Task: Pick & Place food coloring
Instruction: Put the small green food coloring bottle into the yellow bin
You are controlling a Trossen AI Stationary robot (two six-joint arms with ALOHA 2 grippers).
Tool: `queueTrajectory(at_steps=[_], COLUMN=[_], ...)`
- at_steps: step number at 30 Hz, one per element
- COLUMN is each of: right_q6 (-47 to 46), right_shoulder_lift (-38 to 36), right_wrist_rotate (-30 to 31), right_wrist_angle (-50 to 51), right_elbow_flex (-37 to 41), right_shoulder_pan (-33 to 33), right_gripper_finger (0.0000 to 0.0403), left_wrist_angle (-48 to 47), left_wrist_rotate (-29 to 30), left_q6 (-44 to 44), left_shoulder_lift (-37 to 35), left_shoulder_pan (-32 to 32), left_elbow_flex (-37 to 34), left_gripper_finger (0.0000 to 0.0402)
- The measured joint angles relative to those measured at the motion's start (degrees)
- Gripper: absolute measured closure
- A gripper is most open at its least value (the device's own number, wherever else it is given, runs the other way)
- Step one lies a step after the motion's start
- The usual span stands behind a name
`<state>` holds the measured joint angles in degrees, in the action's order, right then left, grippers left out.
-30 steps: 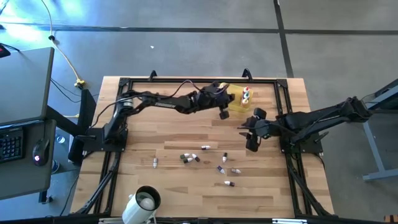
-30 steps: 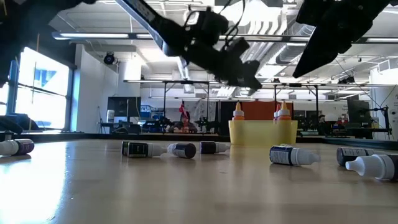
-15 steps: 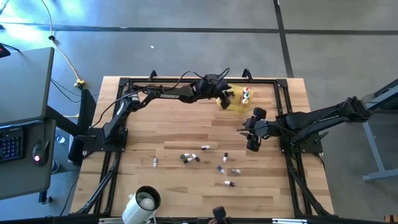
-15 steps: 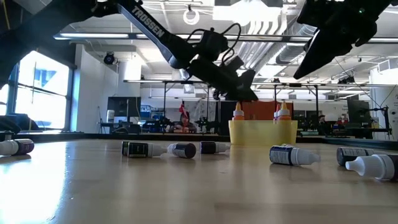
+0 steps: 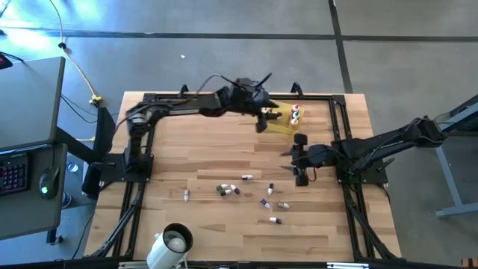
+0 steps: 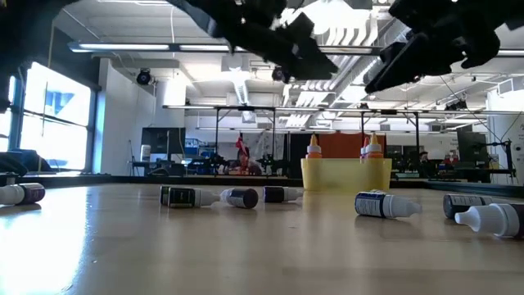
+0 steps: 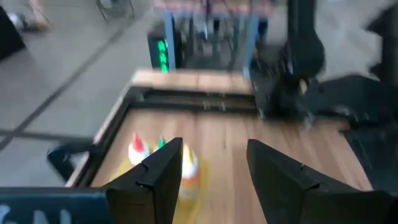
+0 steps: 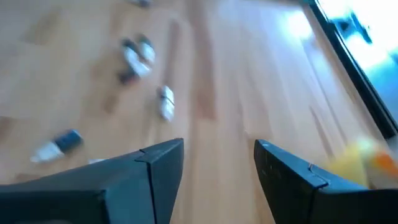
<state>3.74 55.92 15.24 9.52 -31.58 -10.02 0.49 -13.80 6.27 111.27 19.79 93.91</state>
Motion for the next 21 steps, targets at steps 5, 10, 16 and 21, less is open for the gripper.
queueTrajectory(at_steps=[5, 10, 16, 21], right_q6=[6.8, 7.7, 8.4, 11.9], right_shoulder_lift=[1.6, 9.0, 21.6, 29.9], right_wrist_rotate=[-13.2, -23.2, -34.2, -38.8], right_wrist_angle=[-13.5, -20.7, -24.3, -27.5], right_elbow_flex=[5.4, 7.1, 5.5, 4.1], right_shoulder_pan=[1.8, 5.7, 9.1, 9.8], right_gripper_finger=[0.0213, 0.0213, 0.0213, 0.0213], left_wrist_angle=[-17.1, -31.9, -41.6, -42.1], left_wrist_rotate=[0.9, 4.0, 4.1, 4.2], left_q6=[5.3, 4.9, 4.3, 5.3], left_shoulder_lift=[-10.7, -17.8, -22.6, -22.7], left_shoulder_pan=[0.0, 0.0, 0.1, 0.1], left_elbow_flex=[0.0, -0.1, -0.1, -0.1], left_gripper_finger=[0.0225, 0.0224, 0.0224, 0.0224])
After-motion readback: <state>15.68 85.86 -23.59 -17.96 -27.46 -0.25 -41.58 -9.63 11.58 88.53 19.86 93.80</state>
